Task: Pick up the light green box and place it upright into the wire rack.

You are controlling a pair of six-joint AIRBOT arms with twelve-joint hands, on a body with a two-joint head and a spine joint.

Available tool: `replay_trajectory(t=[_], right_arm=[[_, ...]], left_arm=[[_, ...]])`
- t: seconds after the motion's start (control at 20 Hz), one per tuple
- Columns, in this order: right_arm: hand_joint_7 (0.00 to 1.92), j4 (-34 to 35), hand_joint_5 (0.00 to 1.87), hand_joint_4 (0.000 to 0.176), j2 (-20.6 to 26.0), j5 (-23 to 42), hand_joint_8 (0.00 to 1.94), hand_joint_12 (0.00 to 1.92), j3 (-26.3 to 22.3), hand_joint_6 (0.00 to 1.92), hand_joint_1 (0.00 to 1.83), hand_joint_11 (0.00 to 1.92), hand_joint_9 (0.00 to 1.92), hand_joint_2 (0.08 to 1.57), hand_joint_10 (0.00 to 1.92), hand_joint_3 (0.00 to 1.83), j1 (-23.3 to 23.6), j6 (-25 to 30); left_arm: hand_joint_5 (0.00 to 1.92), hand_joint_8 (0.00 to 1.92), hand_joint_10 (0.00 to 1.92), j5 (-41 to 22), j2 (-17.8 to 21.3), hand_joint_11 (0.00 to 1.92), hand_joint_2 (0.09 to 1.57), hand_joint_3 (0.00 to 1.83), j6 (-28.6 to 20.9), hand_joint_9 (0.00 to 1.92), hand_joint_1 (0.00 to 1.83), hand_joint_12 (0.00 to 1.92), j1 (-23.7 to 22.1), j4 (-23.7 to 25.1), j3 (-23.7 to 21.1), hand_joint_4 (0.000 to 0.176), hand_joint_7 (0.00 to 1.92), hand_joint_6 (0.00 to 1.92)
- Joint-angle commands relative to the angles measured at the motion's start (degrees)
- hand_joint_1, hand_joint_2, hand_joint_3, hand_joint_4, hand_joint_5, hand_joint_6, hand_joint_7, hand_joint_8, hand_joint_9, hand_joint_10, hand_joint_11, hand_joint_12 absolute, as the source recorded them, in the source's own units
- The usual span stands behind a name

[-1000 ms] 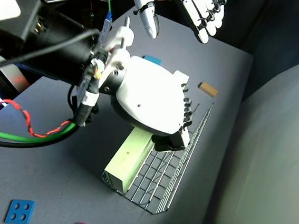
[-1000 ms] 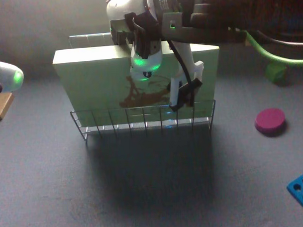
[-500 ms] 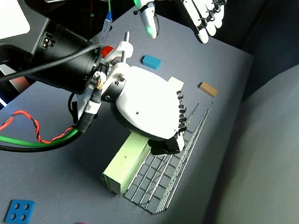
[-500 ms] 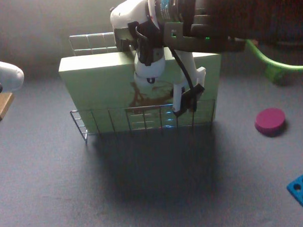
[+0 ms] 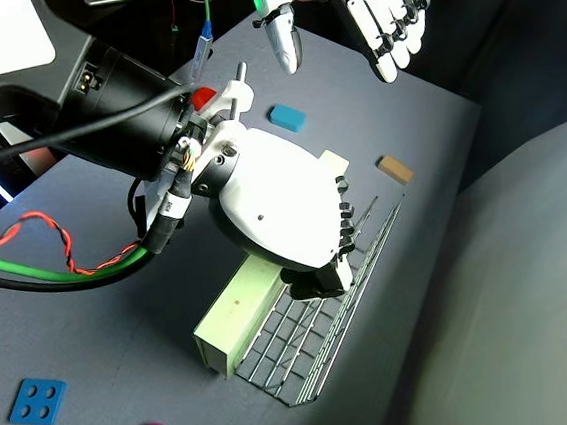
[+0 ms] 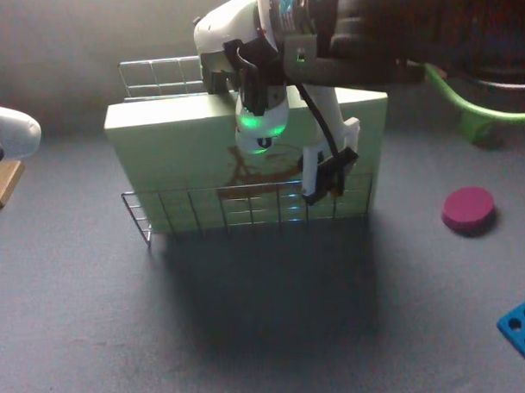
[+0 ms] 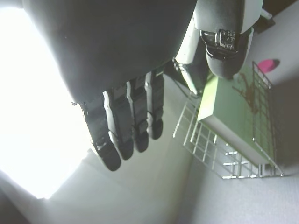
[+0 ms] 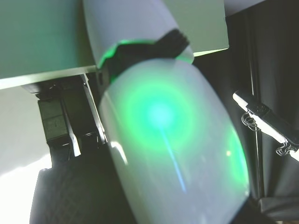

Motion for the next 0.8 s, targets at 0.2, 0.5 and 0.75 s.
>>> replay_trajectory(t=[0.2,0.5,0.75], right_arm=[[0.69,-2.76,0.63,0.000,0.12,2.76,0.33,1.43,0.03,0.26,1.04,0.38,0.54,1.16,0.69,0.00,1.01,-0.76],[0.66,-3.19,0.56,0.000,0.94,2.57,0.00,1.21,-1.16,0.00,0.90,0.18,0.59,1.12,0.07,0.00,0.79,-1.00],[0.53,-3.54,0.47,0.000,5.22,2.54,0.00,1.11,-5.11,0.00,0.78,0.01,0.47,1.04,0.00,0.00,3.21,-0.18]], left_arm=[[0.24,0.00,0.00,-2.35,0.17,0.00,1.22,0.00,0.26,0.17,0.03,0.61,-0.86,3.93,-0.48,0.000,0.24,0.00],[0.25,0.00,0.00,-2.48,0.12,0.00,1.22,0.00,0.61,0.17,0.02,0.61,-1.14,3.93,-0.71,0.000,0.24,0.00],[0.25,0.00,0.00,-3.02,0.12,0.00,1.22,0.00,0.64,0.17,0.02,0.62,-1.14,3.92,-1.30,0.000,0.24,0.01]])
